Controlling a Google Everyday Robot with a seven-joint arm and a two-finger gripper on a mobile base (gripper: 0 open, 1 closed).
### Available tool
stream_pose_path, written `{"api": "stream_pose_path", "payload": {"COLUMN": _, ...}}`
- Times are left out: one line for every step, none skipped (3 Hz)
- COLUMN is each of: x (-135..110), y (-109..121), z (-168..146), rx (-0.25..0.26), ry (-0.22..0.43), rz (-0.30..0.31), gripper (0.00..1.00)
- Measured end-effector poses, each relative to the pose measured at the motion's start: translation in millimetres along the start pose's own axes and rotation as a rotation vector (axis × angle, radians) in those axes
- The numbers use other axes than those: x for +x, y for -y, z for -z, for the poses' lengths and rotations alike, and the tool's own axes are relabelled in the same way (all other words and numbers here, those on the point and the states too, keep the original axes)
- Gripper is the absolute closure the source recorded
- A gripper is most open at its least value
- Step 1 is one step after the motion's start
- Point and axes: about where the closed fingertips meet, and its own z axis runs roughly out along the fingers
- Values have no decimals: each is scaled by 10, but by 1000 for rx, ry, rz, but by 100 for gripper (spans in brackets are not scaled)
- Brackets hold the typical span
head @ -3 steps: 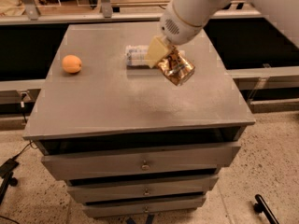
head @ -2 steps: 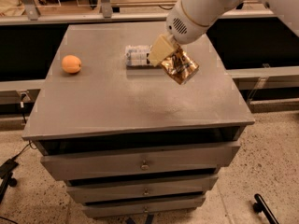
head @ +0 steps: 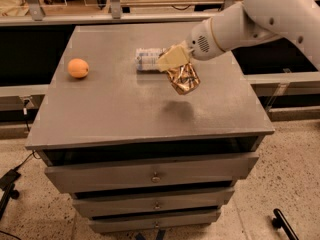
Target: Place orange can upright
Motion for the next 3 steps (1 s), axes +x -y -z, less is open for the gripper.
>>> {"api": "stream_pose_path", "payload": {"x": 39, "y": -95, "z": 85, "rx": -65, "ry": 74, "rz": 3, "gripper": 100}}
{"api": "stream_pose_path", "payload": {"x": 28, "y": -103, "z": 90, "rx": -64, "ry": 74, "rz": 6, "gripper": 100}}
{"api": "stream_pose_path", "payload": {"x": -17, "y": -122, "z": 103, "rx": -80, "ry": 102, "rz": 21, "gripper": 100}}
